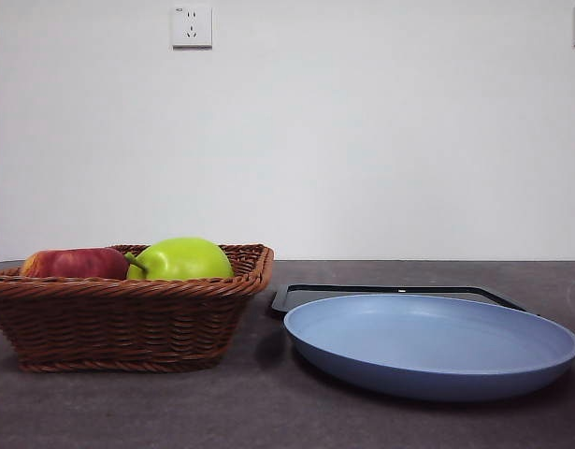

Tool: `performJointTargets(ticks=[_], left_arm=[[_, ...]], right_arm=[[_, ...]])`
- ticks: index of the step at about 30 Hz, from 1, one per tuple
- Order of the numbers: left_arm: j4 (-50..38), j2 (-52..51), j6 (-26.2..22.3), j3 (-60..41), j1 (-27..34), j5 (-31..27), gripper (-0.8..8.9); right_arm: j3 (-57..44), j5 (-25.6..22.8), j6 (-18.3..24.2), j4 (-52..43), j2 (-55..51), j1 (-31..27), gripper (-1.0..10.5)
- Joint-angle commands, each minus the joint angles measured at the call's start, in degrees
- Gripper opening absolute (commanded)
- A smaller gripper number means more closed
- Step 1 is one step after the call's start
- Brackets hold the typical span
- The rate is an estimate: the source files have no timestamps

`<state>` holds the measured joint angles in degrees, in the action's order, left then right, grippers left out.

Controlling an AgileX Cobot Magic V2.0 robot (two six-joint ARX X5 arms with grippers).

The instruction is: Take the lemon from the basket,put the lemon in the plate,hand out the plate

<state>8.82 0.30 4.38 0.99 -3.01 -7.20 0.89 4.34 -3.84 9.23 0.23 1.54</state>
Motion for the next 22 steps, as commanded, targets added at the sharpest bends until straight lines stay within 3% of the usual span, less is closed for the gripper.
performJointTargets(ticks=[1, 6, 9, 17, 22], left_arm=[[-0.6, -0.2, 1.4, -0.6, 0.1, 4.5, 0.08], [-0.8, -0.2, 6.5, -0.6, 0.1, 17.1, 0.08], [-1.1, -0.2, 10.2, -0.6, 0.1, 22.3, 0.08], [-1.0, 0.0, 18.3, 0.5, 0.1, 23.9, 0.07], [0.4, 1.6, 18.6, 4.3, 0.1, 23.8, 0.07]], right_arm=[[-0.4, 0.0, -10.0, -1.5, -0.2, 0.0, 0.0], [-0.4, 0.1, -23.6, -1.5, -0.2, 0.0, 0.0], [-0.4, 0.3, -27.7, -1.5, -0.2, 0.0, 0.0], [2.4, 6.2, -28.3, 0.1, 1.2, 0.0, 0.0], [8.4, 6.3, -28.2, 3.4, 6.2, 0.0, 0.0]])
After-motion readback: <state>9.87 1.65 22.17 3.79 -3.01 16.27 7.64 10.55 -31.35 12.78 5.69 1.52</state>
